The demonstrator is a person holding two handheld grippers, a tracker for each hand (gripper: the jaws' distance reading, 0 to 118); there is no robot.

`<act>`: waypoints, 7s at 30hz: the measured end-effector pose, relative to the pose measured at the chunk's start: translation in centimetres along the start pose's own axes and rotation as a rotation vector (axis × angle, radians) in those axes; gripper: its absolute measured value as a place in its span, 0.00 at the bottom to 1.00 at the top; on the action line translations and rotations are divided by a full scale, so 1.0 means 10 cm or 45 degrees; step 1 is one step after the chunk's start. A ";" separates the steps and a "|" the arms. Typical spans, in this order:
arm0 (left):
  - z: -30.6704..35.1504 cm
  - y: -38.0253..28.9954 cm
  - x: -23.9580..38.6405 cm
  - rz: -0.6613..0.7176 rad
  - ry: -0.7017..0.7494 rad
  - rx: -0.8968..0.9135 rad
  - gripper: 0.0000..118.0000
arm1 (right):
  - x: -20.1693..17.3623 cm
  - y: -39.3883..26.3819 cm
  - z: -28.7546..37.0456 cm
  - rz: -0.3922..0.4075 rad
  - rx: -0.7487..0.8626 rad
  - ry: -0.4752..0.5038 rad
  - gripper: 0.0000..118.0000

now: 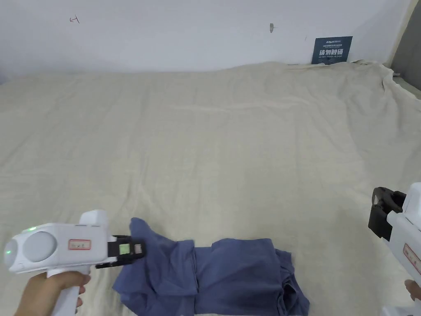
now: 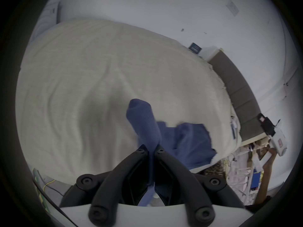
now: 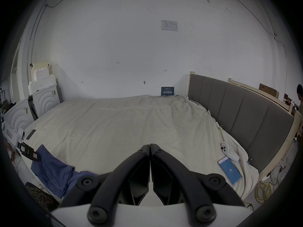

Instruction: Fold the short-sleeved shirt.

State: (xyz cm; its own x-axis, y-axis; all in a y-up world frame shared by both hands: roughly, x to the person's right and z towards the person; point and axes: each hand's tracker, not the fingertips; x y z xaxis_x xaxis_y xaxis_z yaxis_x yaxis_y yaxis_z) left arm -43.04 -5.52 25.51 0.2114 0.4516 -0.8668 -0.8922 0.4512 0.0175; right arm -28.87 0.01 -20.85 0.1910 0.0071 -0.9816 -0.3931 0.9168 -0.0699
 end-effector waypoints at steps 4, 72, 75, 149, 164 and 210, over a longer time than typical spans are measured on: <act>-0.29 0.08 0.55 -0.070 -0.134 -0.056 0.03 | 0.03 -0.03 0.01 -0.011 -0.003 0.005 0.00; -2.04 -1.29 1.86 -0.584 -0.001 0.129 0.00 | 0.65 -0.30 0.36 -0.034 -0.050 -0.155 0.00; -2.07 -1.29 1.91 -0.566 -0.011 0.134 0.00 | 0.71 -0.34 0.35 -0.042 -0.064 -0.167 0.00; 0.28 -0.20 0.58 -0.298 0.264 0.942 0.00 | -0.92 -0.92 -0.52 0.077 -0.031 0.214 0.00; -0.29 -0.58 0.33 -0.168 0.065 0.555 0.00 | -1.16 -1.98 -1.01 0.096 -0.298 0.251 0.00; -1.38 -0.24 0.42 -0.150 -0.220 -0.169 0.16 | -0.88 -1.00 -0.53 0.127 -0.022 0.348 0.00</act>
State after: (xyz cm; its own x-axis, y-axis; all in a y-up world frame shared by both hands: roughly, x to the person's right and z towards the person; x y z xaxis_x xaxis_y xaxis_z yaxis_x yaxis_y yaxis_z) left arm -45.45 -15.31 14.93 0.3720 0.5322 -0.7605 -0.8997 0.4084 -0.1542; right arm -31.40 -11.36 -12.43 -0.0983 -0.0130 -0.9951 -0.4137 0.9099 0.0290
